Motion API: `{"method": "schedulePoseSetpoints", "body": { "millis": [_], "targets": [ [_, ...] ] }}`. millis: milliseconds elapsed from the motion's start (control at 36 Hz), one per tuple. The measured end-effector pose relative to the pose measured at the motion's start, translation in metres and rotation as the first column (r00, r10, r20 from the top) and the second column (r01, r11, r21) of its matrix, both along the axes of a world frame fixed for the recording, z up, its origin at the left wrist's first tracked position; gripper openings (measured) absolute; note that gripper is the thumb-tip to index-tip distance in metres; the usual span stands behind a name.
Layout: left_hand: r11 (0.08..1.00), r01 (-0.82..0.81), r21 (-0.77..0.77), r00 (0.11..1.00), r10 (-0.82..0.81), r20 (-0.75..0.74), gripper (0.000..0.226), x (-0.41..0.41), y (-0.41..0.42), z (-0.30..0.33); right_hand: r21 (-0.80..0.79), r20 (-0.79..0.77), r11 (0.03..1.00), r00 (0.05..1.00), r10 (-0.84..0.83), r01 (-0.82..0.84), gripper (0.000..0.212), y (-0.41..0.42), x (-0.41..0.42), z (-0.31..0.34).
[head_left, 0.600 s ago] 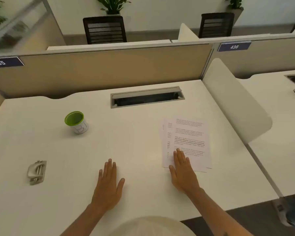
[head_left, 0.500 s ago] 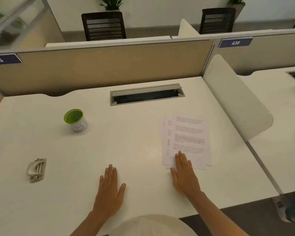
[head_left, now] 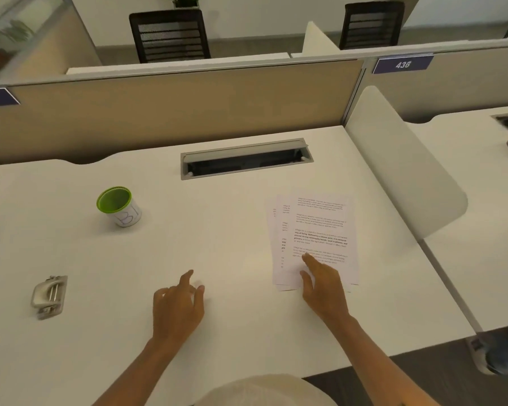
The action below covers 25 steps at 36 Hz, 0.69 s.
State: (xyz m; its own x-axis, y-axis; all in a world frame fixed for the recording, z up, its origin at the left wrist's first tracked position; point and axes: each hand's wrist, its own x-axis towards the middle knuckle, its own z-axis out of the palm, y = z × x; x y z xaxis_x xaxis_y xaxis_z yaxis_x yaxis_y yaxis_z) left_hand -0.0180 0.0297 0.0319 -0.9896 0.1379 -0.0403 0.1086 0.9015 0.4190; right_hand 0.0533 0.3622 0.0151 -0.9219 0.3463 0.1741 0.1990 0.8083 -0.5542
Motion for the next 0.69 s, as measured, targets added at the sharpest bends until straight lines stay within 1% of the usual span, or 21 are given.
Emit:
{"method": "schedulePoseSetpoints", "body": {
  "millis": [56, 139, 222, 306, 389, 444, 500, 611, 694],
  "targets": [
    [0.998, 0.032, 0.053, 0.999, -0.031, -0.011, 0.043, -0.018, 0.011, 0.003, 0.006, -0.035, 0.998, 0.998, -0.057, 0.057, 0.032, 0.012, -0.010, 0.004],
    [0.985, 0.113, 0.128, 0.994, -0.114, 0.001, 0.041, -0.045, 0.037, 0.006, -0.007, 0.059, 0.992, 0.991, -0.122, 0.122, 0.031, 0.031, -0.024, 0.010],
    [0.967, 0.190, 0.170, 0.976, -0.205, 0.070, 0.047, -0.073, 0.074, 0.007, 0.005, 0.202, 0.993, 0.972, -0.117, 0.119, 0.046, 0.051, -0.038, 0.013],
    [0.952, 0.254, 0.171, 0.944, -0.282, 0.171, 0.066, -0.096, 0.120, 0.006, 0.090, 0.339, 0.991, 0.933, -0.120, 0.095, 0.071, 0.069, -0.051, 0.019],
    [0.937, 0.321, 0.138, 0.908, -0.346, 0.237, 0.086, -0.115, 0.164, -0.002, 0.099, 0.453, 0.992, 0.883, -0.118, 0.082, 0.095, 0.080, -0.058, 0.019],
    [0.929, 0.358, 0.088, 0.894, -0.369, 0.255, 0.095, -0.125, 0.190, -0.008, 0.070, 0.500, 0.994, 0.859, -0.106, 0.082, 0.105, 0.085, -0.061, 0.016],
    [0.928, 0.369, 0.058, 0.890, -0.370, 0.265, 0.100, -0.134, 0.212, -0.013, 0.075, 0.529, 0.994, 0.842, -0.104, 0.075, 0.109, 0.086, -0.061, 0.012],
    [0.927, 0.374, 0.015, 0.887, -0.362, 0.287, 0.108, -0.151, 0.242, -0.022, 0.094, 0.511, 0.992, 0.851, -0.121, 0.085, 0.111, 0.086, -0.061, 0.008],
    [0.922, 0.388, 0.005, 0.873, -0.369, 0.319, 0.109, -0.159, 0.252, -0.029, 0.091, 0.514, 0.992, 0.849, -0.120, 0.084, 0.112, 0.087, -0.062, 0.008]
  ]
}}
